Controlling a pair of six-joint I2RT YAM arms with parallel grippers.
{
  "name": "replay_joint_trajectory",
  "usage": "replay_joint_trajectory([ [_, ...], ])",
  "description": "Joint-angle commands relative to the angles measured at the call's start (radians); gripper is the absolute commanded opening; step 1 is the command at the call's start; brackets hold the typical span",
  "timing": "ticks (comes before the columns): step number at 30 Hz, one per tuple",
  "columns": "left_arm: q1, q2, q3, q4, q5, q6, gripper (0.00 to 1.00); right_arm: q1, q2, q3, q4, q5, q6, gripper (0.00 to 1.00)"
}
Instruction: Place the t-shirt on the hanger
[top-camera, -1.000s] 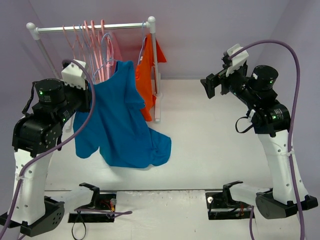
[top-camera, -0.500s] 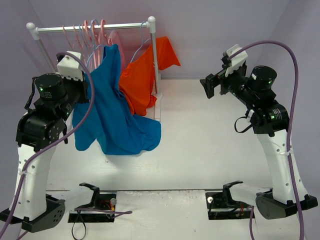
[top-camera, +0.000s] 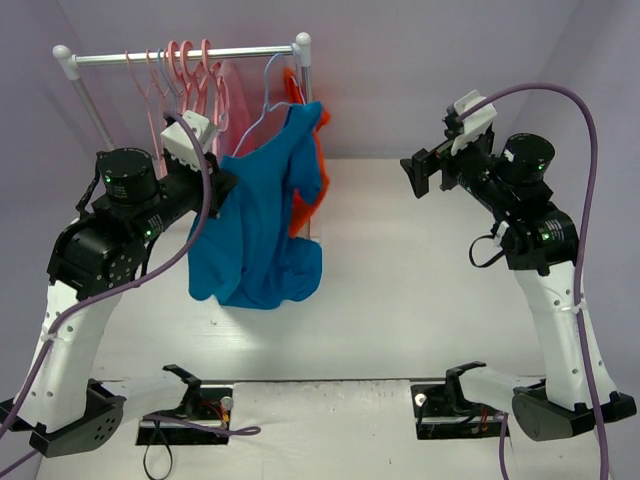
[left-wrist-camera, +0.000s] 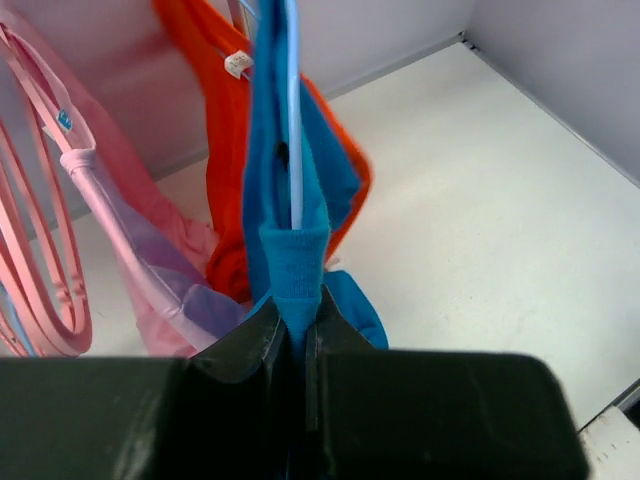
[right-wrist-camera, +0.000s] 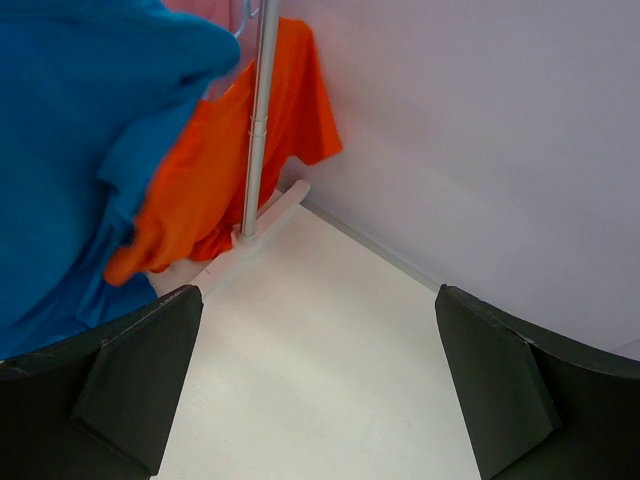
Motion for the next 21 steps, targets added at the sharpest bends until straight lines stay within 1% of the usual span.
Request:
replay_joint_trajectory([
  [1, -0.005, -0.055, 0.027, 0.138, -0.078, -0.026, 0.0, 0.002, -0.024, 0.005, 0.09, -0.013, 0.004, 1.0],
  [2, -0.005, -0.062, 0.017, 0.128, -0.178, -0.013, 0.0, 0.001, -0.026, 0.006, 0.09, -0.015, 0.004, 1.0],
  [4, -0.005, -0.065, 0.01, 0.105, -0.236, -0.006, 0.0, 0.001, -0.026, 0.006, 0.09, -0.017, 0.005, 1.0],
  [5, -0.005, -0.065, 0.003, 0.092, -0.316, -0.005, 0.0, 0.002, -0.028, 0.007, 0.092, -0.018, 0.005, 1.0],
  [7, -0.005, -0.064, -0.006, 0.081, -0.38, -0.005, 0.0, 0.002, -0.03, 0.006, 0.092, -0.016, 0.003, 1.0],
  [15, -0.005, -0.028, 0.006, 0.043, -0.478, 0.018, 0.0, 0.002, -0.039, -0.005, 0.094, -0.019, 0.004, 1.0],
  [21, -0.005, 0.024, 0.014, 0.126, -0.457, 0.027, 0.0, 0.002, -0.035, -0.01, 0.097, -0.024, 0.005, 1.0],
])
